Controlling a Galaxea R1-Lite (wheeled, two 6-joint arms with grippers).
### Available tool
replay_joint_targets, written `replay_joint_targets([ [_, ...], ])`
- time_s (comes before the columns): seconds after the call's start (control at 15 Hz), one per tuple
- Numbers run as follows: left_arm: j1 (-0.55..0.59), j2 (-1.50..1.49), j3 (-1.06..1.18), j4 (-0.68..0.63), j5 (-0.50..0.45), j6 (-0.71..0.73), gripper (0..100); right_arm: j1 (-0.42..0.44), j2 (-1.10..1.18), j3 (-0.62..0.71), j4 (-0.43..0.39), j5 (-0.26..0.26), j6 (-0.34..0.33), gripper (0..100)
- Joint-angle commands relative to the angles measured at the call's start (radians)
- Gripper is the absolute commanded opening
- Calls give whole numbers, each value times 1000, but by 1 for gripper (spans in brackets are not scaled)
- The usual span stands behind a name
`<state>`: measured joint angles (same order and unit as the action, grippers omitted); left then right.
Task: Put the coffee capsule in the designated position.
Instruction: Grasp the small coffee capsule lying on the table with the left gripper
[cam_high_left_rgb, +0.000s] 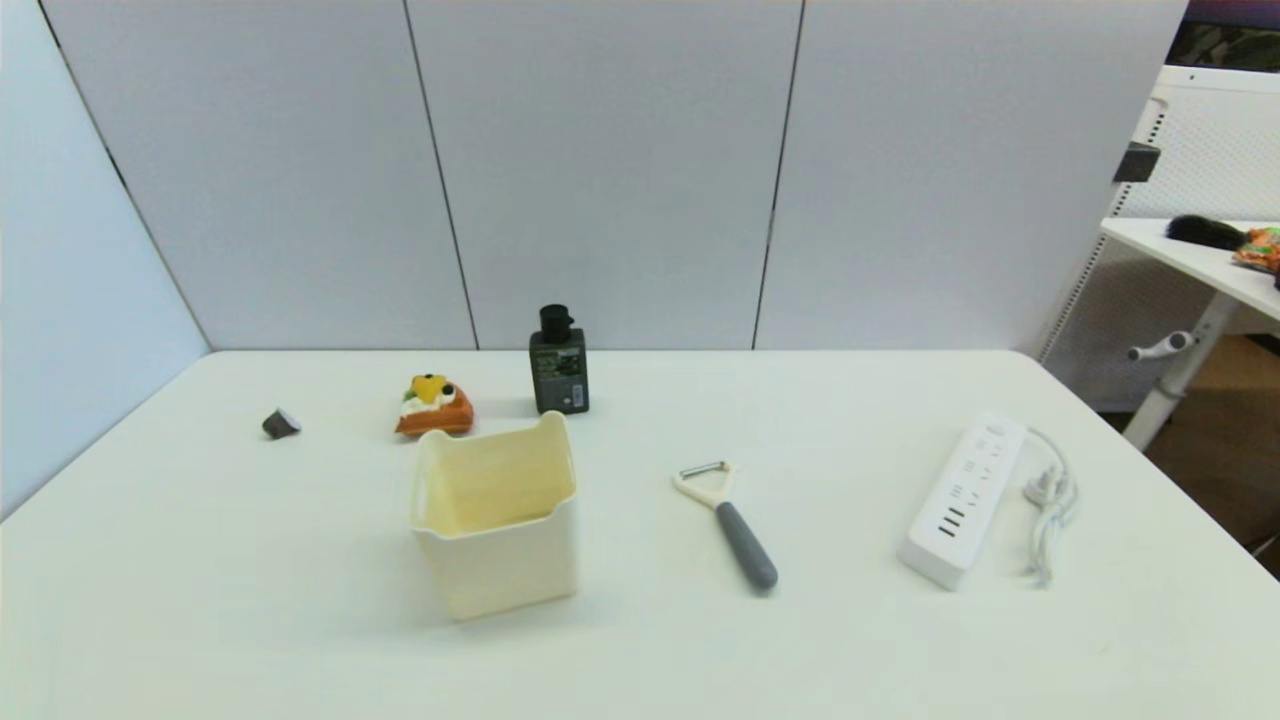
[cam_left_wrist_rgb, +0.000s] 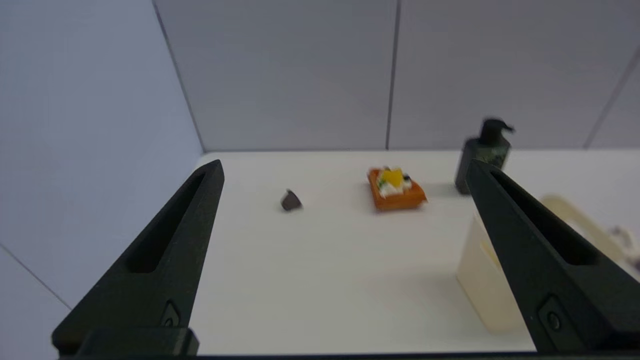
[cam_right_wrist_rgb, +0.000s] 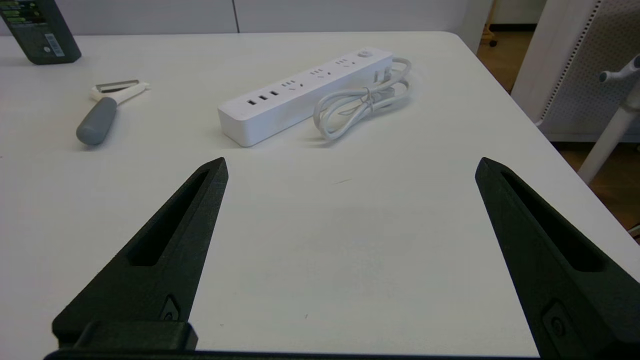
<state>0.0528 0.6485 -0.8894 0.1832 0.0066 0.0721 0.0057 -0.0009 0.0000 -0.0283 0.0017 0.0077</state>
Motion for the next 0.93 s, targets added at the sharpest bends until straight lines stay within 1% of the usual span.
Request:
replay_joint_targets([
  [0.07, 229, 553, -557, 311, 4, 5, 100, 0, 1, 8, -1, 0, 0, 100],
  [0.27, 294, 773, -706, 312, 4, 25, 100, 0, 1, 8, -1, 0, 0, 100],
  [0.47, 322, 987, -893, 321, -11, 95, 100, 0, 1, 8, -1, 1, 0, 100],
  [0.67, 323, 1122, -967, 321, -99, 143, 100, 0, 1, 8, -1, 0, 0, 100],
  [0.8, 323, 1197, -1016, 335, -122, 156, 100, 0, 1, 8, -1, 0, 0, 100],
  [0.93, 323, 1246, -1054, 384, -143, 212, 100, 0, 1, 8, -1, 1, 0, 100],
])
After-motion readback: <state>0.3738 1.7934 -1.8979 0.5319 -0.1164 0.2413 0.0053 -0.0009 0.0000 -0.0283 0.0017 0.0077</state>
